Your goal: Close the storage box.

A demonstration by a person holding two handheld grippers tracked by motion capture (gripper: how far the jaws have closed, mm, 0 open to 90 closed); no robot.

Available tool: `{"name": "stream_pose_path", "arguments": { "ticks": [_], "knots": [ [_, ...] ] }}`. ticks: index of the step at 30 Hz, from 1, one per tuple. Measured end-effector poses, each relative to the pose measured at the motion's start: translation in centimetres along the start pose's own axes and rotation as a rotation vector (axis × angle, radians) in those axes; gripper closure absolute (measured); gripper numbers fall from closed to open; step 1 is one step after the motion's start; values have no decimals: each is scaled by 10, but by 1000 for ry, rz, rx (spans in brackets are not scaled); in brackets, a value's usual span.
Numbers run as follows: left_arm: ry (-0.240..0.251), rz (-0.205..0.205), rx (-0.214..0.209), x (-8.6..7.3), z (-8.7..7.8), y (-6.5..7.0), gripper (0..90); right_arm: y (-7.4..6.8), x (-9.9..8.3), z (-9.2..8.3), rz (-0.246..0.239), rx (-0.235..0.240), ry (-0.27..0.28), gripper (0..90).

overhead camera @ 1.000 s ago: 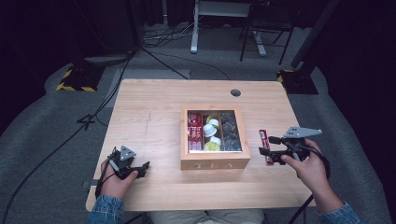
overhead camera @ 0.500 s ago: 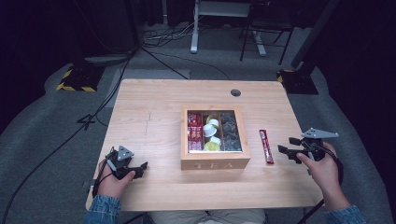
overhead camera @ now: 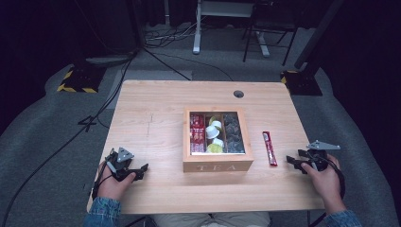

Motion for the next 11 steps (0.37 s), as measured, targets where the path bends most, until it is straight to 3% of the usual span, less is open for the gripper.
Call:
{"name": "stream_pose_path", "arguments": {
  "ticks": [2,7,8,11],
  "knots": [
    [-2,3,0,0,0,0,206,-1,-4,1,-1,-17,42,268],
    [-2,-2,-2,0,0,0,203,-1,-6,0,13,-55,31,163],
    [-3,-2,-2,0,0,0,203,0,-6,1,37,-60,22,155],
    [-3,-1,-2,0,0,0,203,0,-6,1,36,-60,22,155]
  ]
}}
Point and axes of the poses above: each handheld gripper's, and its own axes: z roughly forward along the jaws, x roughly out of its top, y roughly to its right, the point moved 3 cm from there along z, roughly forward along the jaws, and after that the axes turned 1 degree about z, right-handed, at the moved point
